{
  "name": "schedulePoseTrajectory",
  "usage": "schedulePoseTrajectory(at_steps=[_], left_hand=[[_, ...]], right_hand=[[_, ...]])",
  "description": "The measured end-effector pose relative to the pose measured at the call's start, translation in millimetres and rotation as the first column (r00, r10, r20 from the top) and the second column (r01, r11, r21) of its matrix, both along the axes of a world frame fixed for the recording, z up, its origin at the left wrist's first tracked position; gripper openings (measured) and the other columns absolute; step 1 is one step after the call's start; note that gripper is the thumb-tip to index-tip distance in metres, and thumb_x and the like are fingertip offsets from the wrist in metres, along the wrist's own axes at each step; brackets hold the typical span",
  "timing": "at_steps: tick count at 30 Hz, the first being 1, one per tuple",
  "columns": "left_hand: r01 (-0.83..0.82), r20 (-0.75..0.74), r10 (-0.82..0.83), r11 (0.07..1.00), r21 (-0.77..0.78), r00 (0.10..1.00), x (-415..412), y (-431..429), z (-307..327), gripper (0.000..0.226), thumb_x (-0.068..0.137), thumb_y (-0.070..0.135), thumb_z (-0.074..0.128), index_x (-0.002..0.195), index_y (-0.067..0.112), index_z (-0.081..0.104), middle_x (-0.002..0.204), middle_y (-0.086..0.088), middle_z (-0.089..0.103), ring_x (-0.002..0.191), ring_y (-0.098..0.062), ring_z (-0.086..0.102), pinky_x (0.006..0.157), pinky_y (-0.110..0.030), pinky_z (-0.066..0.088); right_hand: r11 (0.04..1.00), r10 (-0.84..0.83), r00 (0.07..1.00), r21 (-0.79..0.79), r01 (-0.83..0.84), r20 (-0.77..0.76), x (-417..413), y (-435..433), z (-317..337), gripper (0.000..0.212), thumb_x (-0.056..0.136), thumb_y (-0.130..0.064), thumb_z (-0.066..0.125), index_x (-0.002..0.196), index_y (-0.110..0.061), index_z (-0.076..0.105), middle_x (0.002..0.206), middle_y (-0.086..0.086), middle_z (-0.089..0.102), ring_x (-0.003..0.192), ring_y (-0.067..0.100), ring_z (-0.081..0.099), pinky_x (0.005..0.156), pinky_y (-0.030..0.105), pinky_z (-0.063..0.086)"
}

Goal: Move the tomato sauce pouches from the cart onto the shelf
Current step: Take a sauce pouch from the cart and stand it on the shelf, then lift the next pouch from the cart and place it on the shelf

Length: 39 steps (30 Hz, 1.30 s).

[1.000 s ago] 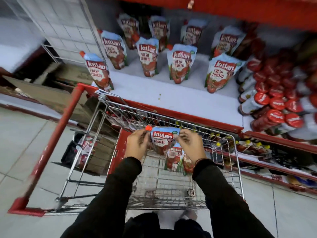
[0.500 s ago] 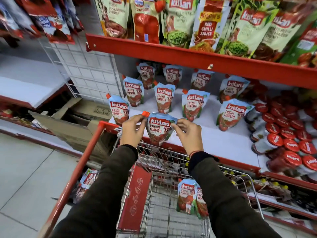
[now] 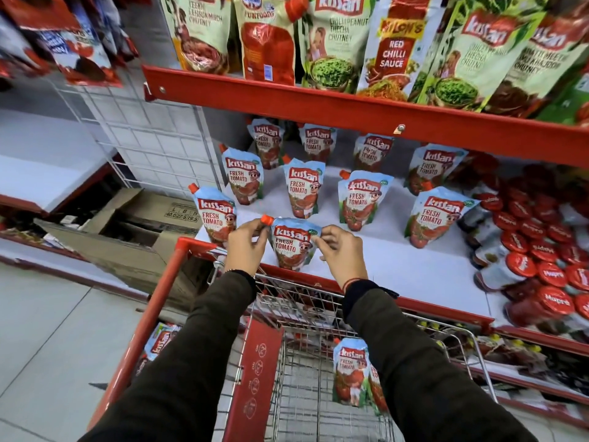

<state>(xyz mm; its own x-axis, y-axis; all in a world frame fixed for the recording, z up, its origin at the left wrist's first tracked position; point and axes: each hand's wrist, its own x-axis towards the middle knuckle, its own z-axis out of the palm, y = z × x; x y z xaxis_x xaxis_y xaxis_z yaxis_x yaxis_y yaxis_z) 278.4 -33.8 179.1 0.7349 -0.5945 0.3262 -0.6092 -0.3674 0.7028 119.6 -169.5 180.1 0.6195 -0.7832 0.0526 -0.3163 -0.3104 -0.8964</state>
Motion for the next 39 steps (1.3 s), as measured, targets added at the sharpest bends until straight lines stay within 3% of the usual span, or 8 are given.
schedulePoseTrajectory(at_steps=[4, 8, 12, 16, 21, 27, 34, 39], left_hand=[[-0.042, -0.04, 0.04, 0.999, -0.029, 0.998, -5.5, -2.0, -3.0, 0.023, 0.095, 0.016, 0.055, 0.113, 0.007, 0.068, 0.101, -0.013, 0.076, 0.092, -0.025, 0.071, 0.083, -0.028, 0.054], [-0.099, -0.245, 0.061, 0.984, -0.146, 0.968, -22.6, -1.2, -6.8, 0.03, 0.095, 0.012, 0.055, 0.125, 0.007, 0.058, 0.115, -0.015, 0.069, 0.1, -0.02, 0.066, 0.089, -0.033, 0.055], [-0.179, -0.408, 0.048, 0.94, -0.29, 0.912, -49.8, 6.9, -17.0, 0.044, 0.095, 0.008, 0.054, 0.135, 0.021, 0.044, 0.133, -0.003, 0.054, 0.114, -0.015, 0.059, 0.089, -0.022, 0.051], [-0.184, -0.355, 0.073, 0.939, -0.291, 0.932, -80.4, 12.2, -34.8, 0.043, 0.094, 0.009, 0.053, 0.134, 0.022, 0.043, 0.134, -0.005, 0.051, 0.111, -0.017, 0.057, 0.08, -0.004, 0.046], [-0.031, -0.269, -0.008, 0.99, -0.141, 0.963, -135.1, 12.4, -71.6, 0.031, 0.094, 0.009, 0.054, 0.123, 0.017, 0.057, 0.124, -0.005, 0.059, 0.111, -0.008, 0.054, 0.095, -0.007, 0.042], [0.13, -0.426, -0.052, 0.979, 0.157, 0.903, -196.6, 14.1, -133.8, 0.031, 0.096, 0.01, 0.05, 0.123, 0.023, 0.059, 0.13, -0.007, 0.057, 0.117, -0.026, 0.056, 0.098, -0.041, 0.05], [0.144, -0.478, 0.065, 0.911, 0.387, 0.876, -230.7, 1.5, -210.7, 0.026, 0.099, 0.025, 0.051, 0.119, 0.011, 0.06, 0.065, 0.001, 0.051, 0.047, -0.006, 0.046, 0.045, -0.011, 0.036], [0.195, -0.482, 0.089, 0.839, 0.508, 0.872, -234.9, -13.4, -267.7, 0.035, 0.099, 0.026, 0.049, 0.131, 0.015, 0.057, 0.105, -0.013, 0.07, 0.075, -0.023, 0.065, 0.064, -0.026, 0.048]], right_hand=[[1.0, -0.015, 1.0, -0.023, 0.015, 0.001, -0.7, 1.4, -0.5, 0.019, 0.089, -0.023, 0.07, 0.101, -0.01, 0.067, 0.093, 0.007, 0.076, 0.082, 0.016, 0.071, 0.076, 0.034, 0.062], [0.998, -0.016, 1.0, -0.055, 0.016, -0.003, -10.7, 3.7, -2.7, 0.017, 0.087, -0.025, 0.072, 0.101, -0.015, 0.07, 0.095, -0.001, 0.076, 0.08, 0.005, 0.067, 0.068, 0.006, 0.05], [0.999, -0.036, 0.999, 0.006, 0.036, -0.01, -36.4, 6.4, -11.3, 0.018, 0.087, -0.028, 0.071, 0.102, -0.018, 0.071, 0.097, 0.0, 0.075, 0.083, 0.013, 0.069, 0.074, 0.029, 0.061], [0.998, -0.039, 0.998, 0.04, 0.04, -0.04, -69.9, 8.7, -26.2, 0.014, 0.088, -0.029, 0.071, 0.1, -0.023, 0.07, 0.094, -0.005, 0.074, 0.083, 0.001, 0.068, 0.078, 0.022, 0.057], [0.995, -0.023, 0.99, 0.098, 0.036, -0.136, -118.1, 14.0, -60.6, 0.013, 0.09, -0.023, 0.07, 0.103, -0.021, 0.069, 0.097, -0.003, 0.073, 0.089, 0.008, 0.069, 0.084, 0.028, 0.059], [0.972, 0.009, 0.949, 0.225, 0.066, -0.316, -178.6, 17.5, -122.6, 0.015, 0.091, -0.019, 0.068, 0.106, -0.016, 0.071, 0.105, 0.0, 0.073, 0.094, 0.016, 0.069, 0.092, 0.04, 0.057], [0.942, -0.005, 0.852, 0.282, 0.18, -0.524, -225.7, 14.6, -199.1, 0.037, 0.09, -0.03, 0.069, 0.121, -0.012, 0.066, 0.117, 0.006, 0.073, 0.095, 0.022, 0.072, 0.089, 0.039, 0.057], [0.936, 0.015, 0.778, 0.282, 0.21, -0.628, -233.7, 7.8, -256.1, 0.036, 0.089, -0.027, 0.07, 0.116, -0.003, 0.07, 0.119, 0.01, 0.073, 0.105, 0.025, 0.07, 0.095, 0.031, 0.052]])
